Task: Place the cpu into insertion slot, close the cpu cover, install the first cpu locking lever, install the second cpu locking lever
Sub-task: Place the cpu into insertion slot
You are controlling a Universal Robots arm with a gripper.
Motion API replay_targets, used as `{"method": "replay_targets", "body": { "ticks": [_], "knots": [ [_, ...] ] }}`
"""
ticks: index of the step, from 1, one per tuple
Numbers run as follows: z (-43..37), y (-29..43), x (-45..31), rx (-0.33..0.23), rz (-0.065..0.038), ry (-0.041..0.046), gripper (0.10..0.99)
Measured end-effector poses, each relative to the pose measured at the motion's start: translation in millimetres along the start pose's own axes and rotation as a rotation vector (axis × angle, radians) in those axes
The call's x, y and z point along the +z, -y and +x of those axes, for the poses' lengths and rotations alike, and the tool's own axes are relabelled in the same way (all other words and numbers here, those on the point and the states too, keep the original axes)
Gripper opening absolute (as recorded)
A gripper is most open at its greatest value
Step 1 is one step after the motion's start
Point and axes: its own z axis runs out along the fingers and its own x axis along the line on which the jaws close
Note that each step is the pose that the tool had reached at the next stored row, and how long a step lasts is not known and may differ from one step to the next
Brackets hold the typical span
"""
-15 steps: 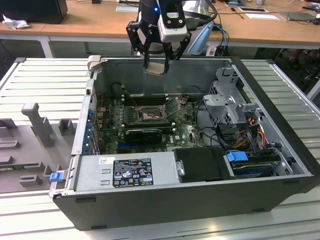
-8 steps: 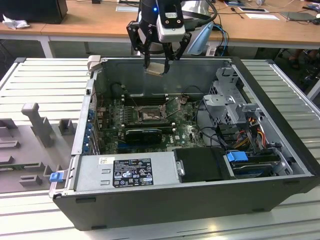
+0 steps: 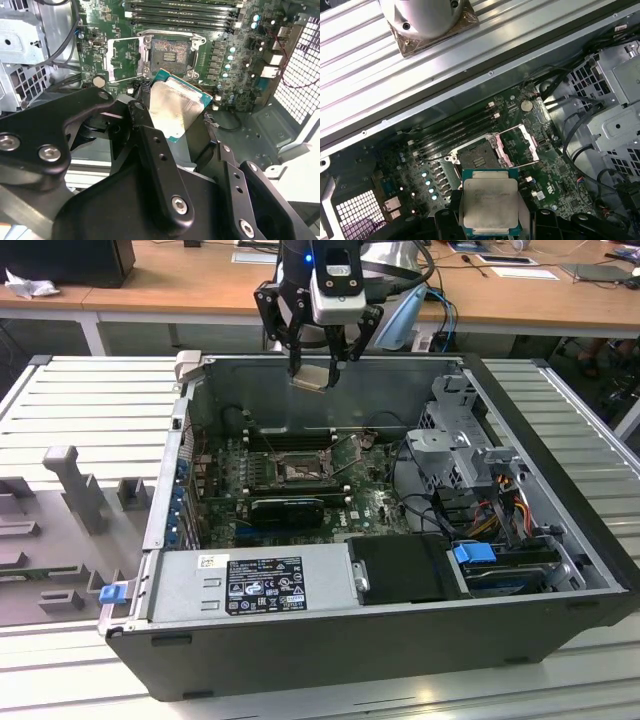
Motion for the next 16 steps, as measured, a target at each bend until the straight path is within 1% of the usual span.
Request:
{"method": "replay_targets", "body": {
  "ticks": [10, 14, 16],
  "knots": [
    [0.0, 0.0, 0.0, 0.048, -0.001, 0.0044, 0.525],
    [0.0, 0.0, 0.0, 0.087, -0.002, 0.0078, 0.525],
    [0.0, 0.0, 0.0, 0.097, -0.002, 0.0087, 0.525]
  ]
}}
